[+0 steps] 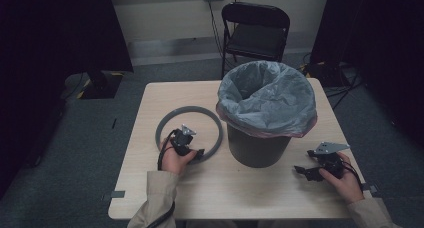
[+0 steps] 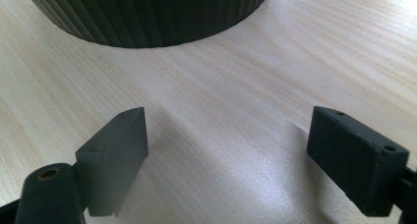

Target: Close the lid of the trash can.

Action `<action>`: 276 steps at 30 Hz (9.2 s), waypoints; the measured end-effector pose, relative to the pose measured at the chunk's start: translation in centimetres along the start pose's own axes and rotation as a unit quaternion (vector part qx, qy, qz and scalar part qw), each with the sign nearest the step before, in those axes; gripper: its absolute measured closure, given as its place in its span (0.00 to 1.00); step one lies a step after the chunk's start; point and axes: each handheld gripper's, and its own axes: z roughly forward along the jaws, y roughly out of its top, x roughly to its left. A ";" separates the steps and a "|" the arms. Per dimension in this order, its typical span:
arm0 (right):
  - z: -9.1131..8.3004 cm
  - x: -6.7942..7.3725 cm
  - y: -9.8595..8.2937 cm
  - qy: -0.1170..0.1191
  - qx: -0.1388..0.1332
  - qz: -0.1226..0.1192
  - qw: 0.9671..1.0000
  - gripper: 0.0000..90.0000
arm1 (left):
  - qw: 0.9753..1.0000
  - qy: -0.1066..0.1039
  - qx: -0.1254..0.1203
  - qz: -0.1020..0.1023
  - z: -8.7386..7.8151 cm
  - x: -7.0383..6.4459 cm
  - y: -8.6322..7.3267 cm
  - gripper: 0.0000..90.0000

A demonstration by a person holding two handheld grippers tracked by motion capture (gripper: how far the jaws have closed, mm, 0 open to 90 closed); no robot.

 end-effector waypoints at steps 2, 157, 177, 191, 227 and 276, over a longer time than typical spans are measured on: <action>0.0 0.0 0.0 0.000 0.000 0.000 1.000 0.17 | 1.000 -0.014 0.010 0.009 -1.0 -1.4 -1.1 0.27; 0.0 0.0 0.0 0.003 0.000 -0.003 1.000 0.15 | 0.998 -0.015 0.041 -0.046 -12.4 -1.5 28.6 0.86; 0.1 0.0 0.1 0.003 0.002 -0.003 1.000 0.14 | 0.999 0.014 0.024 -0.024 -11.1 -3.0 29.5 0.85; 0.1 0.0 0.1 0.002 0.003 -0.003 1.000 0.14 | 0.999 0.038 0.019 -0.004 -10.6 -3.6 29.8 0.84; 0.1 0.0 0.1 0.001 0.002 -0.004 1.000 0.14 | 0.998 -0.028 -0.049 -0.030 -14.7 -0.2 25.4 0.20; 0.1 0.1 0.1 0.000 0.001 -0.004 1.000 0.14 | 0.996 -0.036 -0.055 -0.060 -15.5 2.0 17.7 0.19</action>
